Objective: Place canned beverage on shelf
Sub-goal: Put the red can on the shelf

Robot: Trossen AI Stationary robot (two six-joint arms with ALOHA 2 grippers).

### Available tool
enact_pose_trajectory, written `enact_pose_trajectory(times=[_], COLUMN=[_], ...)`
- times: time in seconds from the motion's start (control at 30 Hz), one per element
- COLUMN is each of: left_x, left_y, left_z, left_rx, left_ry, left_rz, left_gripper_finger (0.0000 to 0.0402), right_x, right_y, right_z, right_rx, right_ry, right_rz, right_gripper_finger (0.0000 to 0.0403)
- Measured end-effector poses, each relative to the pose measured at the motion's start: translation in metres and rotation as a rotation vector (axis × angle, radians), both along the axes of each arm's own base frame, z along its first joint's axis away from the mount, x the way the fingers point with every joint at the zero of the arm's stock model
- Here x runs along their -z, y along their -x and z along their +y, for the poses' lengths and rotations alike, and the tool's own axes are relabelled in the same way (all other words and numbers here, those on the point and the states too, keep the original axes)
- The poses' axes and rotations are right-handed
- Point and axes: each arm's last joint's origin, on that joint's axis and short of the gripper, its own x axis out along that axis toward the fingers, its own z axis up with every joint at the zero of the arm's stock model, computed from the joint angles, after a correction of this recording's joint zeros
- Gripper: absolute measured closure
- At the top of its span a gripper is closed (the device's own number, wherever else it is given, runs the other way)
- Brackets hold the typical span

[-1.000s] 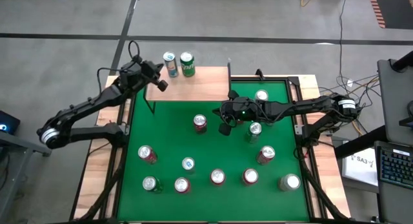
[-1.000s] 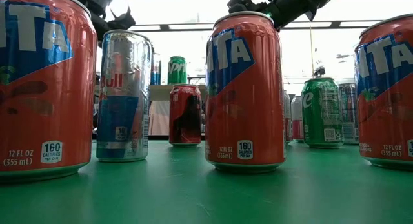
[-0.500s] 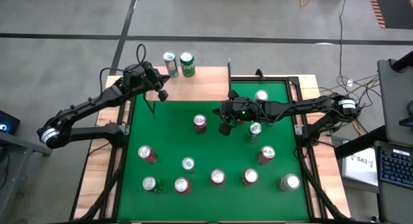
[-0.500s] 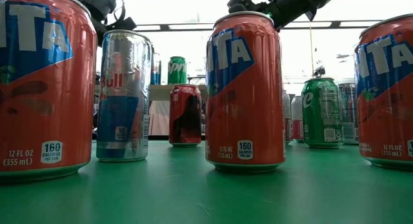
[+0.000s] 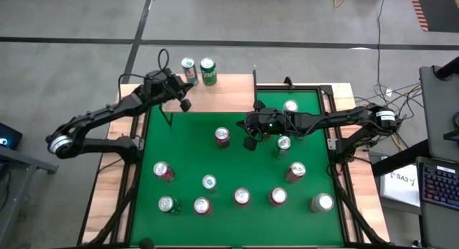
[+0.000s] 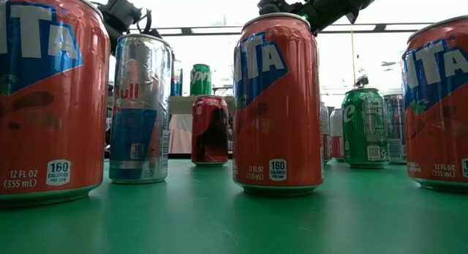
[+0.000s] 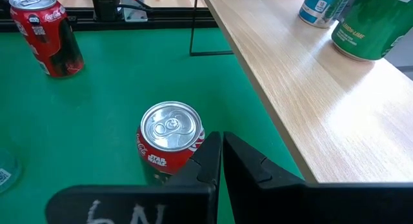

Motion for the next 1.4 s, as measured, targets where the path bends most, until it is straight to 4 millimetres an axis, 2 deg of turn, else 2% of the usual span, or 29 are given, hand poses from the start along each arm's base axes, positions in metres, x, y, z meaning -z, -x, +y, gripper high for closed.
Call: enact_pose_trajectory(times=[0.33,1.4], left_x=[0.0067,-0.0008], left_y=[-0.0037,-0.0052], left_z=[0.0053,0.0083], left_rx=[-0.036,-0.085], left_ry=[-0.004,-0.055], left_rz=[0.031,-0.038], left_gripper_finger=[0.0402,0.0402], right_x=[0.0001,0.0001], right_y=[0.0,0.0], right_z=[0.0,-0.0001], right_rx=[0.0,0.0], right_ry=[0.0,0.0], right_rz=[0.0,0.0], right_gripper_finger=[0.0394,0.0394])
